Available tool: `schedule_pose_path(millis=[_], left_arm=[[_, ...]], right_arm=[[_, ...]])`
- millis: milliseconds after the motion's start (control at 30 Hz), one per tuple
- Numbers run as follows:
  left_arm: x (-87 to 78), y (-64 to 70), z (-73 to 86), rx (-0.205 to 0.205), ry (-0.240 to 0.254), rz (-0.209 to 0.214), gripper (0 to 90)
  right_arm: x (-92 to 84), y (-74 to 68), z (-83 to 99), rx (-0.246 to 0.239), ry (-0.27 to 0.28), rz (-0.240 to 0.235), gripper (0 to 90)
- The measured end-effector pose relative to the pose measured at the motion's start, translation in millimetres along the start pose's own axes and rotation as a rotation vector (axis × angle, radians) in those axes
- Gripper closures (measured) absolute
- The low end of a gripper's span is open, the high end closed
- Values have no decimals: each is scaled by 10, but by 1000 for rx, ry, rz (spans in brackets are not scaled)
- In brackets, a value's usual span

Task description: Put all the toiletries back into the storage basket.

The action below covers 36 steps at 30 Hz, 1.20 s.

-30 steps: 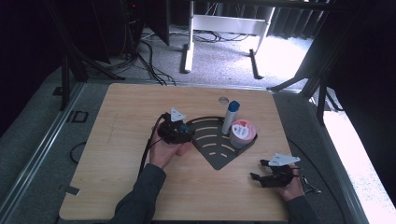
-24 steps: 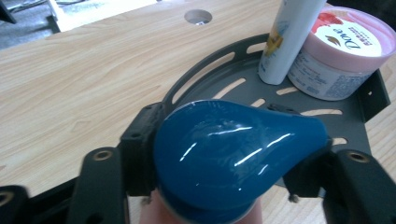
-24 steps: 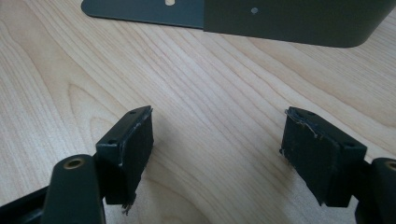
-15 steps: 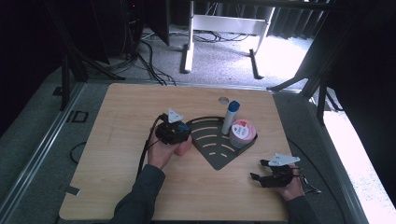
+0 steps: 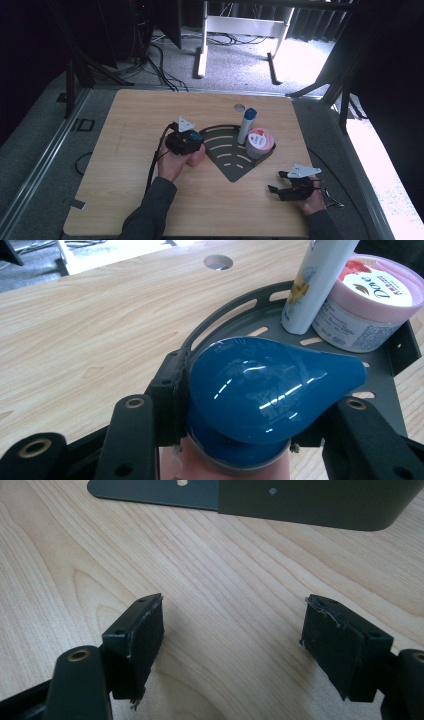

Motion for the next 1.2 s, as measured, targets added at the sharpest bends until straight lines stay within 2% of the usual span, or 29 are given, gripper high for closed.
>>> schedule_pose_path(millis=[400, 567, 1200], left_arm=[[-23, 12, 1, 16, 8, -4, 512], [-49, -18, -3, -10, 31, 11, 512], [-70, 9, -19, 22, 13, 5, 525]], right_arm=[[0, 0, 0, 0, 0, -1, 243], [0, 0, 0, 0, 0, -1, 243], [0, 0, 0, 0, 0, -1, 242]])
Point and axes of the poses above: each handheld gripper's, and its own axes: x roughly forward along the jaws, z roughly out of its underside, y roughly to its right, the point moved 2 cm from there along x, roughly forward along the jaws, and after that the axes turned 5 degrees about x, right-handed, at the moved point
